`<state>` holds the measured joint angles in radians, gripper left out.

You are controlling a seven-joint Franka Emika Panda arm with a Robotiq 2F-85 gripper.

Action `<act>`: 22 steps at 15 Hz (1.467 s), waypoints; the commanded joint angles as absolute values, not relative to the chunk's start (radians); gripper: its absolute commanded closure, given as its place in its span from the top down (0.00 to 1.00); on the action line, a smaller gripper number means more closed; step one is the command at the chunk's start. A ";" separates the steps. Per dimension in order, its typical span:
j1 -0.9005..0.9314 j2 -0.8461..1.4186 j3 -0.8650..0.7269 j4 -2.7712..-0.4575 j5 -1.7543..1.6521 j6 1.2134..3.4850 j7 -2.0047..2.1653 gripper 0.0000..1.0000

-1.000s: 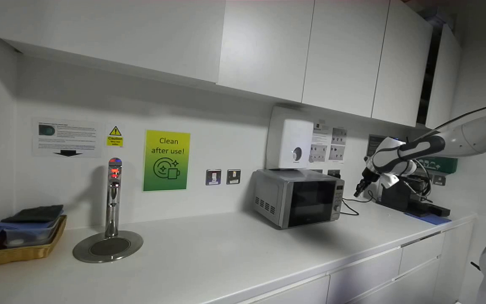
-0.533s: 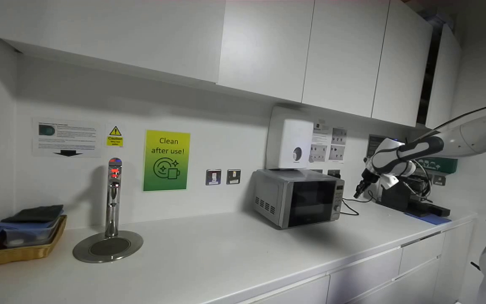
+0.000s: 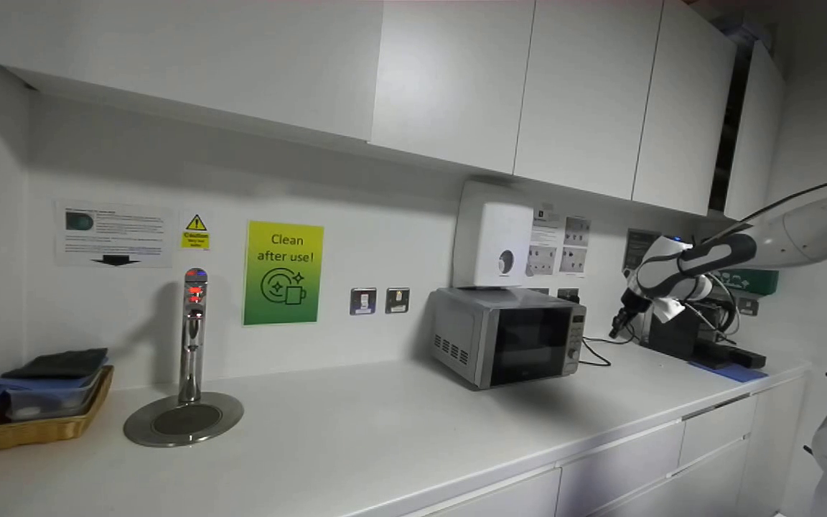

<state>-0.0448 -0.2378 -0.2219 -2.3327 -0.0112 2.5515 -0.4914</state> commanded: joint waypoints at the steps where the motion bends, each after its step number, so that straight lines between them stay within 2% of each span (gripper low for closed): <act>1: -0.080 -0.223 -0.223 -2.327 -0.048 2.540 -0.487 0.00; 11: -0.063 -0.162 -0.249 -2.324 0.083 2.608 -0.565 0.00; 22: -0.027 -0.109 -0.259 -2.314 0.386 2.725 -0.947 0.00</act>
<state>-0.0492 -0.1280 -0.2398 -2.3309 0.3079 2.6859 -0.8313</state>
